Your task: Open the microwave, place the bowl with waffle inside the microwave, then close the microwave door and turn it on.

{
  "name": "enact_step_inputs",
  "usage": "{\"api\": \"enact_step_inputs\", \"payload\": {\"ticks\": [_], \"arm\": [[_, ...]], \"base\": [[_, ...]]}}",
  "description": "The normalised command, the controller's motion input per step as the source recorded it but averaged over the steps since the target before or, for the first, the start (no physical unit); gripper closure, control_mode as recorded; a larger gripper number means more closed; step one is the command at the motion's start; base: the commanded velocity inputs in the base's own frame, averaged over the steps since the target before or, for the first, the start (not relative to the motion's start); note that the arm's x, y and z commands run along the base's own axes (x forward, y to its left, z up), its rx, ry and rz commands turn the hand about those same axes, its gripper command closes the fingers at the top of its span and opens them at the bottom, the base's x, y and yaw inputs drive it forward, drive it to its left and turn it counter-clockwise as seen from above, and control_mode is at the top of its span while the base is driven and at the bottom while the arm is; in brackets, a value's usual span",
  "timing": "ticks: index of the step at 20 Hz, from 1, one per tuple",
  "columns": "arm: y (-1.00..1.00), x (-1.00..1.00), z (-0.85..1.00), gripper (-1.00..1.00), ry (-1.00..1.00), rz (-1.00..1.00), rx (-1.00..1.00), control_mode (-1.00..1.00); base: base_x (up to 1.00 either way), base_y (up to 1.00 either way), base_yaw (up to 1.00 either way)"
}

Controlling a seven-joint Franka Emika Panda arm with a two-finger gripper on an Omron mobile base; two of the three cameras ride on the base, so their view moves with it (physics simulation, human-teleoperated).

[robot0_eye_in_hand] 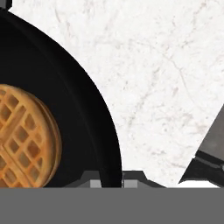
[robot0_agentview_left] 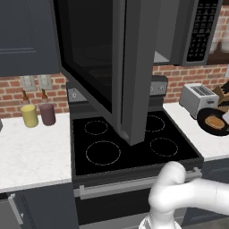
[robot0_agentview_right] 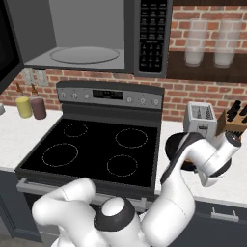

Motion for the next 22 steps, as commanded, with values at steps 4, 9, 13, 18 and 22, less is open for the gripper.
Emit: {"api": "enact_step_inputs", "payload": {"ticks": [4, 9, 13, 18, 22], "arm": [[0.76, -0.25, 0.48, 1.00, -0.15, 0.29, 0.04, -1.00], [0.73, -0.22, 0.76, 1.00, -0.01, 0.26, 0.00, -1.00], [0.63, -0.30, 0.90, 1.00, -0.01, 0.21, 0.00, -1.00], [0.57, -0.40, 0.87, 1.00, -0.09, 0.16, 0.00, -1.00], [0.51, -0.33, 0.62, 1.00, -0.10, 0.15, 0.03, -1.00]], "base": [[0.00, 0.00, 0.00], [0.00, 0.00, 0.00], [0.00, 0.00, 0.00], [0.00, 0.00, 0.00], [0.00, 0.00, 0.00]]}}
